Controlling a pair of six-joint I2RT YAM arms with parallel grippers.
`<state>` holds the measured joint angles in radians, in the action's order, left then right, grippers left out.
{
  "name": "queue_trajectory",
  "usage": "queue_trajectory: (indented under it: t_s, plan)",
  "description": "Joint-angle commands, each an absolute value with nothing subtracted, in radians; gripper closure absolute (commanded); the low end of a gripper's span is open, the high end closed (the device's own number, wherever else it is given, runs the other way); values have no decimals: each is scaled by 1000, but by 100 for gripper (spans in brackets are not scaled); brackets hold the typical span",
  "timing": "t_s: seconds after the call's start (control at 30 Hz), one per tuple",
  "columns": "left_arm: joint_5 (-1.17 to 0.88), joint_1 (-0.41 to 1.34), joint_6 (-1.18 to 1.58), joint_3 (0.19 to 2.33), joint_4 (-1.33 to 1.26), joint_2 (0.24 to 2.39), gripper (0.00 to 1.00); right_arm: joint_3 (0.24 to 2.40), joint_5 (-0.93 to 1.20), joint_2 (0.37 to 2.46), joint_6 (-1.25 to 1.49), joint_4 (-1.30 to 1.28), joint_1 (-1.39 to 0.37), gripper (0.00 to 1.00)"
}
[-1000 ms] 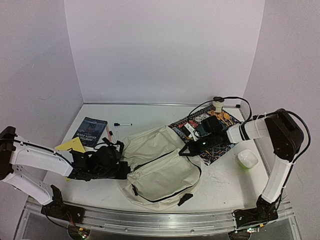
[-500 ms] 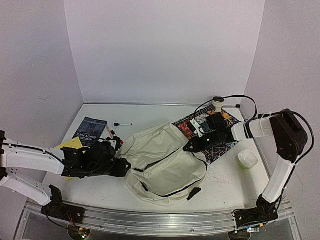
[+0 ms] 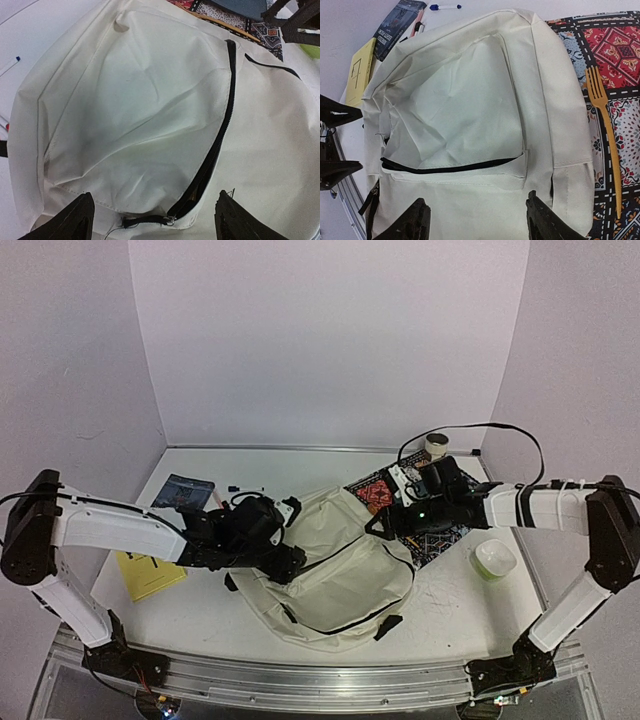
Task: Pack the student bag
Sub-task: Pick up the lower front pocket of the student bag.
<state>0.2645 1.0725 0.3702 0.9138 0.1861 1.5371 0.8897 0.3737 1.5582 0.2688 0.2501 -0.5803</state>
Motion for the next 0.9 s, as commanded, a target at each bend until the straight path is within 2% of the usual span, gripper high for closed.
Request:
queue_trajectory:
  t_s: [0.0, 0.53, 0.87]
  plan:
    - [235, 1071, 222, 1025, 227, 1622, 15, 868, 345, 1506, 314, 224, -605, 32]
    - [311, 1071, 124, 1130, 293, 1770, 16, 875, 352, 1494, 327, 232, -618, 27]
    - [432, 1071, 147, 1154, 300, 1775, 28, 891, 356, 1511, 333, 236, -629, 27]
